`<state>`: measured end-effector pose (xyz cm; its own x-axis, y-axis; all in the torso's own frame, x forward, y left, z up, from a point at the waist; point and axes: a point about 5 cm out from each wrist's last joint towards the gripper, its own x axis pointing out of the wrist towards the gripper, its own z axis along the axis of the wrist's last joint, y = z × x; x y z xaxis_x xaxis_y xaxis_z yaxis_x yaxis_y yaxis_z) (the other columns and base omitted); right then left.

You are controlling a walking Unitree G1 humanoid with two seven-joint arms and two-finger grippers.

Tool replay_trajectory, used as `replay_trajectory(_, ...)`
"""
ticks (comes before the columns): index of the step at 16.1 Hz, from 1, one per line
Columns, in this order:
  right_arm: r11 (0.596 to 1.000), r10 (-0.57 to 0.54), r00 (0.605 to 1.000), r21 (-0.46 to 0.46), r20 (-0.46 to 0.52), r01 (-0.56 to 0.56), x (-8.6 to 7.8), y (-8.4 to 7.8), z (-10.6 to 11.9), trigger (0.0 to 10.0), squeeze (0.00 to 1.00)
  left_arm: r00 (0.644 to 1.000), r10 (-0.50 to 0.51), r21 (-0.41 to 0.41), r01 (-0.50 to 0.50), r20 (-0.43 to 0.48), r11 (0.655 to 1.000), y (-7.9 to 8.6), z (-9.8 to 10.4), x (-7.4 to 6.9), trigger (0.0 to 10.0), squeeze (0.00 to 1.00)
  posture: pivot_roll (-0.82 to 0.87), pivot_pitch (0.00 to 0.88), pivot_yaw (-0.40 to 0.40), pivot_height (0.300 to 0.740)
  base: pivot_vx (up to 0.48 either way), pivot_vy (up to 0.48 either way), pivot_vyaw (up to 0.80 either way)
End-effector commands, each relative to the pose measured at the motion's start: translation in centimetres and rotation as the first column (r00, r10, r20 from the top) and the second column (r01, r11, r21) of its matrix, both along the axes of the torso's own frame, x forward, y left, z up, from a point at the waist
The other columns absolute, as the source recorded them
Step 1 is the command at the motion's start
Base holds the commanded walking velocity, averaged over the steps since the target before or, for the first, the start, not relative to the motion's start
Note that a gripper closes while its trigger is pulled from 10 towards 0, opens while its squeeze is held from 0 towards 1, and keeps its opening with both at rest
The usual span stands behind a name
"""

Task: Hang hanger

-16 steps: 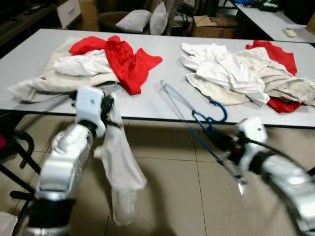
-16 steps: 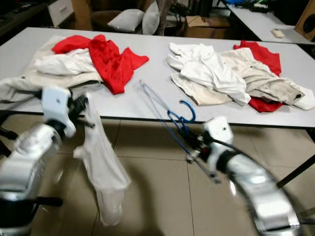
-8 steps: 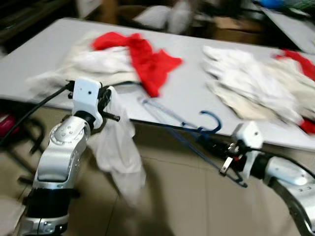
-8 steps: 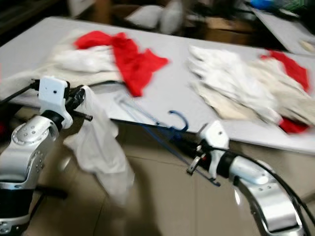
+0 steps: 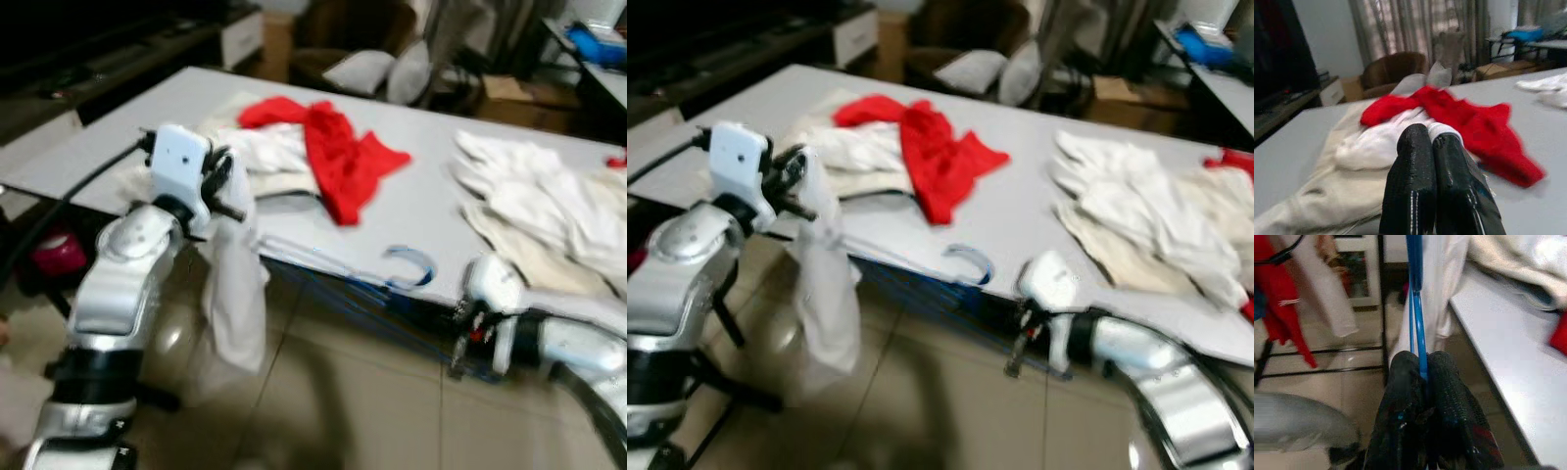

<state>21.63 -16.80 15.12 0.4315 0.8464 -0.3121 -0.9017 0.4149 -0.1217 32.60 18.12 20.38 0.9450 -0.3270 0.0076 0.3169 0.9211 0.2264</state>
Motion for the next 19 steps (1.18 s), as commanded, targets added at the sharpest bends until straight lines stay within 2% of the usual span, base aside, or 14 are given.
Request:
replay_trajectory(1,1.000,0.014,1.000,-0.016,-0.007,-0.014,-0.2,-0.3,0.3,10.0,0.00,0.996,-0.080,-0.013,0.080,0.044,0.997,-1.7,1.3,0.4,10.0,0.00,0.07,0.000,-0.026,0.740,0.345,0.000,0.00)
replay_trajectory(4,0.997,0.062,0.998,-0.035,-0.015,-0.063,-0.2,0.2,0.3,10.0,0.00,0.975,-0.206,-0.051,0.211,0.087,0.976,-3.9,3.3,1.2,10.0,0.00,0.07,0.000,-0.026,0.740,0.350,0.000,0.00)
replay_trajectory(6,0.996,0.066,0.998,-0.052,-0.008,-0.066,0.0,0.6,0.1,10.0,0.00,0.944,-0.304,-0.098,0.317,0.131,0.943,-5.8,5.2,1.3,10.0,0.00,0.07,0.000,-0.022,0.740,0.349,0.000,0.00)
replay_trajectory(8,0.996,0.070,0.998,-0.057,-0.006,-0.070,0.1,0.7,0.1,10.0,0.00,0.926,-0.339,-0.142,0.362,0.164,0.921,-6.4,6.5,1.3,10.0,0.00,0.07,0.000,-0.022,0.740,0.349,0.000,0.00)
replay_trajectory(11,0.997,0.054,0.998,-0.061,0.015,-0.053,0.8,1.2,0.2,10.0,0.00,0.874,-0.411,-0.208,0.466,0.258,0.860,-7.4,10.2,1.0,10.0,0.00,0.07,0.000,-0.019,0.740,0.350,0.000,0.00)
replay_trajectory(15,0.996,0.054,0.998,-0.075,0.044,-0.050,2.1,1.8,0.2,10.0,0.00,0.815,-0.482,-0.213,0.559,0.322,0.802,-8.3,12.8,0.1,10.0,0.00,0.07,0.000,-0.024,0.740,0.350,0.000,0.00)
replay_trajectory(16,0.995,0.051,0.997,-0.086,0.058,-0.046,2.5,1.8,0.3,10.0,0.00,0.805,-0.490,-0.216,0.571,0.334,0.792,-8.3,13.3,-0.1,10.0,0.00,0.08,0.000,-0.025,0.740,0.349,0.000,0.00)
replay_trajectory(18,0.990,0.023,0.992,-0.139,0.124,-0.005,4.6,1.5,0.7,10.0,0.00,0.787,-0.499,-0.229,0.594,0.363,0.771,-8.1,14.6,-0.5,10.0,0.00,0.08,0.000,-0.032,0.740,0.349,0.000,0.00)
replay_trajectory(19,0.980,-0.042,0.973,-0.179,0.228,0.084,7.3,1.0,2.0,10.0,0.00,0.784,-0.495,-0.234,0.597,0.376,0.767,-7.8,15.0,-0.5,10.0,0.00,0.08,0.000,-0.035,0.740,0.352,0.000,0.00)
